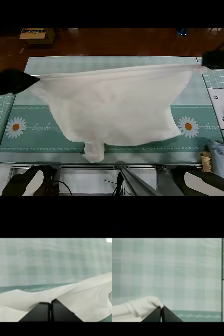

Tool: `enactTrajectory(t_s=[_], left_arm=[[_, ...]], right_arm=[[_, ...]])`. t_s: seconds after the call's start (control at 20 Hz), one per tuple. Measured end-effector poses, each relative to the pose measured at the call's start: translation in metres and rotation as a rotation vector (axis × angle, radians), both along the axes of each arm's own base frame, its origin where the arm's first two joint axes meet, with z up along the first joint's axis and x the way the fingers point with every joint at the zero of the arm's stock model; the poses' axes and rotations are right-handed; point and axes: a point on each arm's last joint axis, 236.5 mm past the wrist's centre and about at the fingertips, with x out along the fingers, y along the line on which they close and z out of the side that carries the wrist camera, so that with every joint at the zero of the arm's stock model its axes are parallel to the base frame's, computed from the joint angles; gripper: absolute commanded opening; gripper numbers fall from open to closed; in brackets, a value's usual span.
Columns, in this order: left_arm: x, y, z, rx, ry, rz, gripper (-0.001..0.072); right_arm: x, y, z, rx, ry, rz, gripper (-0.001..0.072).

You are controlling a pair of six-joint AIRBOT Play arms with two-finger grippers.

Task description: Fold the shirts.

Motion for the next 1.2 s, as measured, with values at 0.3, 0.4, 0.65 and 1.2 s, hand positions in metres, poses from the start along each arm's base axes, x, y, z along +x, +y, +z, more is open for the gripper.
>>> enactTrajectory(t_s=[0.3, 0.4, 0.65, 1.2], left_arm=[[0.071, -0.021, -0.105, 0.005, 0.149, -0.063, 0.0018], [0.084, -0.030, -0.139, 0.007, 0.197, -0.075, 0.0018], [0.092, -0.031, -0.188, 0.004, 0.302, -0.087, 0.0308], [-0.019, 0.073, -0.194, -0.029, 0.667, -0.026, 0.0720]], right_arm=[[0.065, -0.002, -0.078, 0.069, 0.010, -0.104, 0.0019], [0.072, -0.001, -0.103, 0.085, 0.048, -0.120, 0.0019], [0.070, 0.001, -0.143, 0.098, 0.148, -0.125, 0.0245], [-0.038, -0.074, -0.113, 0.108, 0.399, -0.143, 0.0540]])
